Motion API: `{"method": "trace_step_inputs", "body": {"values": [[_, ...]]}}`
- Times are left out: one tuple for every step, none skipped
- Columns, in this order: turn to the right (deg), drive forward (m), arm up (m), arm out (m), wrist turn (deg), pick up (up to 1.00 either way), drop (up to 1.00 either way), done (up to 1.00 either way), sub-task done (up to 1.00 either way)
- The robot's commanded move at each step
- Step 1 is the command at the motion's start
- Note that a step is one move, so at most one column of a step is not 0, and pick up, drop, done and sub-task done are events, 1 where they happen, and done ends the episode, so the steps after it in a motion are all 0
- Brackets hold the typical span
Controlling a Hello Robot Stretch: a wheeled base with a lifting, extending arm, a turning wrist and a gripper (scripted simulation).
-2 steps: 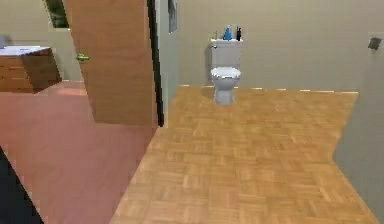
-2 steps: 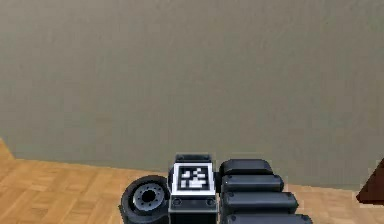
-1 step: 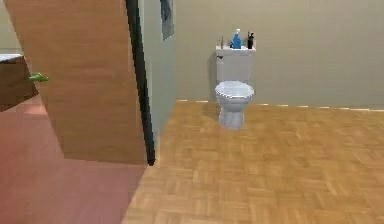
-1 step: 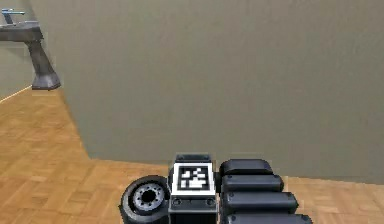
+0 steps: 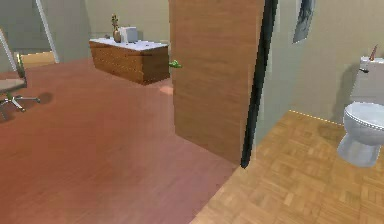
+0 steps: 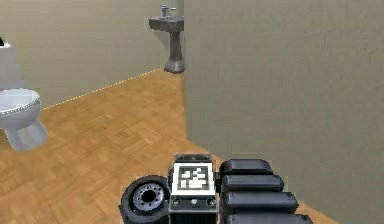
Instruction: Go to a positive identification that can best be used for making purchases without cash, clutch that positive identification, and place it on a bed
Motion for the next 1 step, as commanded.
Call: {"method": "trace_step_inputs", "body": {"values": [[0.0, 0.45, 0.00, 0.00, 0.0, 0.00, 0.00, 0.00, 0.00]]}}
